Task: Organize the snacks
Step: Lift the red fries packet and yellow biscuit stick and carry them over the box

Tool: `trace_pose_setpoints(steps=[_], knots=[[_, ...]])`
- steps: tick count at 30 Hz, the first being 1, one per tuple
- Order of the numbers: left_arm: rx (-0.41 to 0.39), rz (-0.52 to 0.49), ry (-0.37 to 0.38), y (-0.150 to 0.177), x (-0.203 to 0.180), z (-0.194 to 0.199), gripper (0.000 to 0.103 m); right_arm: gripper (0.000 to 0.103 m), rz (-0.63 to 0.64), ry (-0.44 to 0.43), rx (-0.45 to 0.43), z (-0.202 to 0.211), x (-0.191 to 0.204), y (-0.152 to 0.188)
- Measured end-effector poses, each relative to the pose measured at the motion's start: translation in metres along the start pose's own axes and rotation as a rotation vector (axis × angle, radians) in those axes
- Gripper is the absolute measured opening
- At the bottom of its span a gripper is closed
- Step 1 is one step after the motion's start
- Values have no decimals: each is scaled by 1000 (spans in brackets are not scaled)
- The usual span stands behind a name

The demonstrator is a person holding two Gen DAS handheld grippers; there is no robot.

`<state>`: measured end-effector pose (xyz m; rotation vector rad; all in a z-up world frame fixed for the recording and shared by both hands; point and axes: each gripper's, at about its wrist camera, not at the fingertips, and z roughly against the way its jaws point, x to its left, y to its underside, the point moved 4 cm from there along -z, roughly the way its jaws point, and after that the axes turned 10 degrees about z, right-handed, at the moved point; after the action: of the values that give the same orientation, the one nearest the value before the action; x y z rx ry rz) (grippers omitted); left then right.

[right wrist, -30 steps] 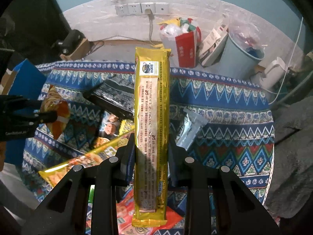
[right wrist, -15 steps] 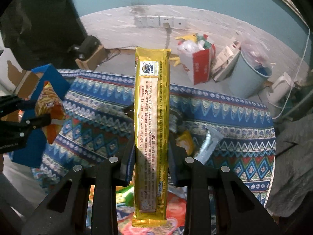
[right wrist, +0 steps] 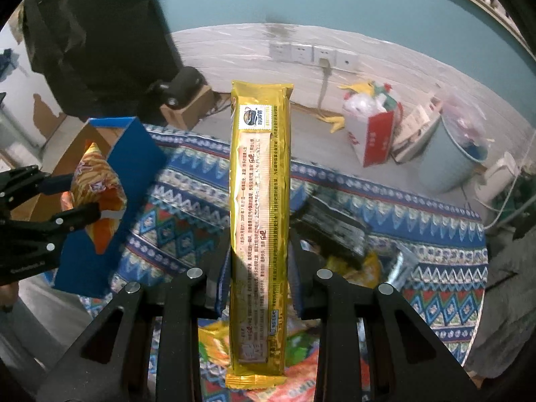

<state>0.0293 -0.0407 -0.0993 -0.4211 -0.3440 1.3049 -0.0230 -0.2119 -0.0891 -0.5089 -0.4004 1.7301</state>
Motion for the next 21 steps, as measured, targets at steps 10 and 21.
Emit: trace_pose_setpoints(steps=[10, 21], knots=[[-25, 50, 11, 2, 42, 22, 50, 28, 54, -63, -2, -14, 47, -33], [-33, 130, -12, 11, 98, 30, 50, 28, 127, -121, -19, -21, 112, -72]])
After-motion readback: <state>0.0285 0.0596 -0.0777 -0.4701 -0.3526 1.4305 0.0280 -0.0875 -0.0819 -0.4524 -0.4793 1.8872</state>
